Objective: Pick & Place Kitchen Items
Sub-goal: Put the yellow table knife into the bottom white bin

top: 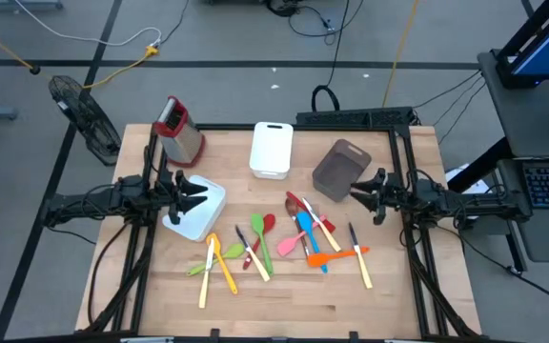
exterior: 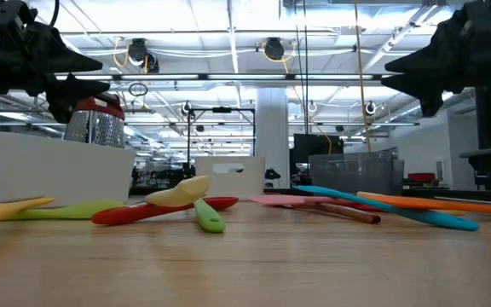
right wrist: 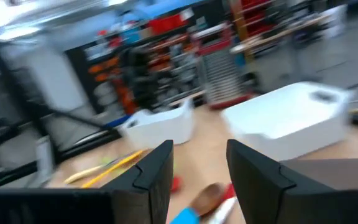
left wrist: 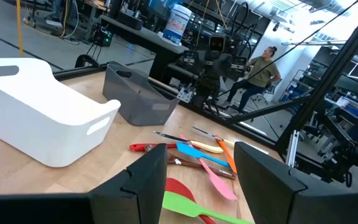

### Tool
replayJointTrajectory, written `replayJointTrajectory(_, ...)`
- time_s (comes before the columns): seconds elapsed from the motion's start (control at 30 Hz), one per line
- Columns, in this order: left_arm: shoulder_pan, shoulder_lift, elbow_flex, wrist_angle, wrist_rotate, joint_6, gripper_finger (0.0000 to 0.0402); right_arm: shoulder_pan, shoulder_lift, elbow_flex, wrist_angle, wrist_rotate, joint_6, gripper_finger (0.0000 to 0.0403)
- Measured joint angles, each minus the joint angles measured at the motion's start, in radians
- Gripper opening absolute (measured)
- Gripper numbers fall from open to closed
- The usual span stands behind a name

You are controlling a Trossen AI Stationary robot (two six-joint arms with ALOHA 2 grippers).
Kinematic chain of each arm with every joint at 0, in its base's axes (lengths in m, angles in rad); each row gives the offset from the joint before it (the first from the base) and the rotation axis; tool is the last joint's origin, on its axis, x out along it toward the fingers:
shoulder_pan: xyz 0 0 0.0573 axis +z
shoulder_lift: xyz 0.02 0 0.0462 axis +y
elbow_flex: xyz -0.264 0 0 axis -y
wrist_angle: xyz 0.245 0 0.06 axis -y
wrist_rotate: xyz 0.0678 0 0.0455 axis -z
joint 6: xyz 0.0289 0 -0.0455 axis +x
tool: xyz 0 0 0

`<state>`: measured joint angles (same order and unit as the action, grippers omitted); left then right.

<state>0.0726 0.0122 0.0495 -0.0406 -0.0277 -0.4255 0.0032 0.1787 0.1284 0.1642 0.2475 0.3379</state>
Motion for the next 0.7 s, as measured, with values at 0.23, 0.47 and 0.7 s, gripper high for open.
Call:
replayJointTrajectory(0.23,0.000,0.000,0.000,0.001,-0.013,0.031,0.0191,0.000,0.000,0.000,-0.010,0.259,-0.005,0.0141)
replayJointTrajectory(0.47,0.000,0.000,0.000,0.020,-0.094,0.054,0.0191,0.000,0.000,0.000,-0.002,0.272,0.017,0.0141)
replayJointTrajectory(0.7,0.000,0.000,0.000,0.052,-0.130,0.049,0.0191,0.004,0.014,0.000,0.066,0.171,0.017,0.0141)
